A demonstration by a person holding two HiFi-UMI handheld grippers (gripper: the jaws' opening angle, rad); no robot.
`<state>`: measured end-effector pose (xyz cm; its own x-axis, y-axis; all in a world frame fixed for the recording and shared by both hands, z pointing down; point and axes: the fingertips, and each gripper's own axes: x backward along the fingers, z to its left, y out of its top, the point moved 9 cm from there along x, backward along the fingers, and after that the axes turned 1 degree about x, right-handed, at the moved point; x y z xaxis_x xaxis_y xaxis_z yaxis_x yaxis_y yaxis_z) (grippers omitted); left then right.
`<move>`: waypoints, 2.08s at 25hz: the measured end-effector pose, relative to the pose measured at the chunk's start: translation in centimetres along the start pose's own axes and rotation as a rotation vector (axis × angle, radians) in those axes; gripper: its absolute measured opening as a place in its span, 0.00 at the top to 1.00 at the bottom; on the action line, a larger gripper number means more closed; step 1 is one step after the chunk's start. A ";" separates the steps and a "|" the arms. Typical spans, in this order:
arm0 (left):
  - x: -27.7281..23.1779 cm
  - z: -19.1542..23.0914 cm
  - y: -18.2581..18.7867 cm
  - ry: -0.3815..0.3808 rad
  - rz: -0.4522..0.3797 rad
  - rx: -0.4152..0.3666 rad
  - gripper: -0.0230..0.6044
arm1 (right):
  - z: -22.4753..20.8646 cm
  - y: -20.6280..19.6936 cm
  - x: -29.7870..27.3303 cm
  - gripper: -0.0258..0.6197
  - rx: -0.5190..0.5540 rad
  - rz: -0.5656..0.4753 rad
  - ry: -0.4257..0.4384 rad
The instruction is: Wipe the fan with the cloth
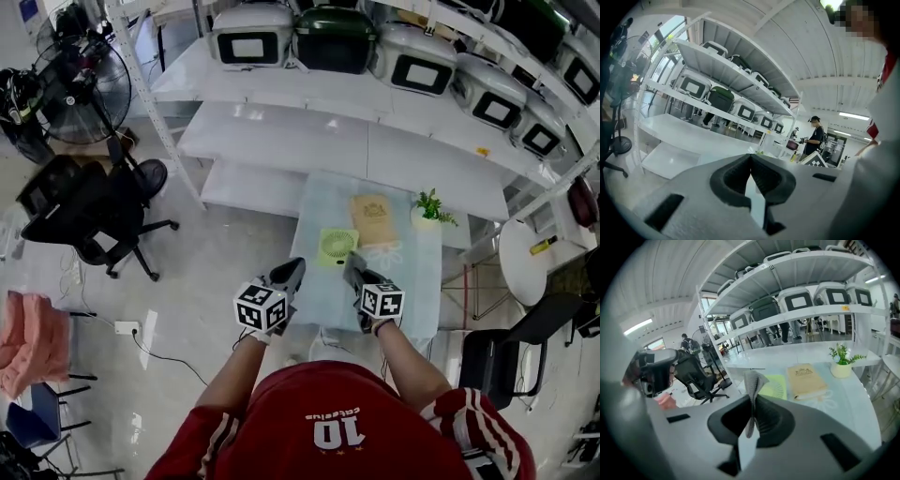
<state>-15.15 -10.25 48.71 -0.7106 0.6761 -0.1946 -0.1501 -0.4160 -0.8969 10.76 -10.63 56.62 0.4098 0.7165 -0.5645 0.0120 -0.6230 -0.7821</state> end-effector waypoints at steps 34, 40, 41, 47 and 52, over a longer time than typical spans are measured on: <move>12.5 -9.4 14.9 -0.161 -0.275 -0.294 0.97 | 12.0 16.3 26.0 0.94 0.222 -0.584 0.180; 12.9 -15.2 14.5 -0.178 -0.301 -0.283 0.97 | 10.2 14.3 31.5 0.94 0.212 -0.610 0.170; 13.0 -16.2 14.1 -0.175 -0.301 -0.269 0.97 | 9.8 13.7 32.5 0.94 0.205 -0.606 0.168; 14.2 -22.9 11.7 -0.119 -0.272 -0.309 0.96 | 7.2 11.0 39.2 0.94 0.219 -0.612 0.131; 16.2 -27.7 11.8 -0.113 -0.282 -0.375 0.96 | 7.0 9.2 42.3 0.94 0.254 -0.627 0.110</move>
<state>-9.41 12.59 23.97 -0.7510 0.6523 0.1026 -0.1043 0.0363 -0.9939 21.87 16.15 23.70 0.4862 0.8732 0.0346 0.0680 0.0016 -0.9977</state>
